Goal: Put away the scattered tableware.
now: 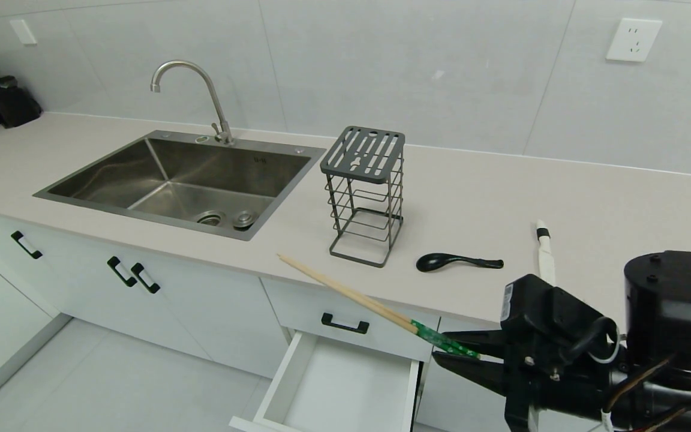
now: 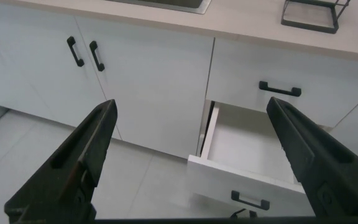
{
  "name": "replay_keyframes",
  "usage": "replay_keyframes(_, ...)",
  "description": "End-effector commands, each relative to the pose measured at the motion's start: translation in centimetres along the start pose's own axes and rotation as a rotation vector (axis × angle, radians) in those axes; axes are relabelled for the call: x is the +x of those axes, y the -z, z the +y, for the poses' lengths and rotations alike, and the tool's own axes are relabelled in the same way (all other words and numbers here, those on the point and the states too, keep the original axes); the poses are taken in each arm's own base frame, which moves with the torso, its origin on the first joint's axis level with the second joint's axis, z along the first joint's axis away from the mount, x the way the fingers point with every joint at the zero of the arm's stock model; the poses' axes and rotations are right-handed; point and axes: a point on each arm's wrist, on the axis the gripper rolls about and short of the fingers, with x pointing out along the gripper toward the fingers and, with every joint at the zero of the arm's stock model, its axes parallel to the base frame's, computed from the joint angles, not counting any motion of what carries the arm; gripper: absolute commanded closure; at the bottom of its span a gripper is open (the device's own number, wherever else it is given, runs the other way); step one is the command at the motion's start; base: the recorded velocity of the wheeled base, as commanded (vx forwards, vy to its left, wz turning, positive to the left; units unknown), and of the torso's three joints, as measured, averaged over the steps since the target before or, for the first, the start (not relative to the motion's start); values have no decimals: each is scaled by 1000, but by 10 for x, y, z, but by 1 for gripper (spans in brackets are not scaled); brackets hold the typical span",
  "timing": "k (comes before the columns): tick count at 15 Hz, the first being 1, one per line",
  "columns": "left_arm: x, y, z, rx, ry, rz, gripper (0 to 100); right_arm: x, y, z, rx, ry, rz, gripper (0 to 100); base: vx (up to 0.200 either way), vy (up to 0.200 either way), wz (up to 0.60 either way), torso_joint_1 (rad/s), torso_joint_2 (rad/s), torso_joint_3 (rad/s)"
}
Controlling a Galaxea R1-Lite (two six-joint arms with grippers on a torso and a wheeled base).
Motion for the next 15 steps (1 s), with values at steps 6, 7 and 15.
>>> replay_keyframes(6,0,0,0,0,-1,0,0,29,7,11,-5,-68,44,100,0,0,0,0,0,0)
replay_keyframes(7,0,0,0,0,-1,0,0,40,6,15,-9,-87,47,100,0,0,0,0,0,0)
replay_keyframes(15,0,0,0,0,-1,0,0,47,4,25,29,-98,40,100,0,0,0,0,0,0)
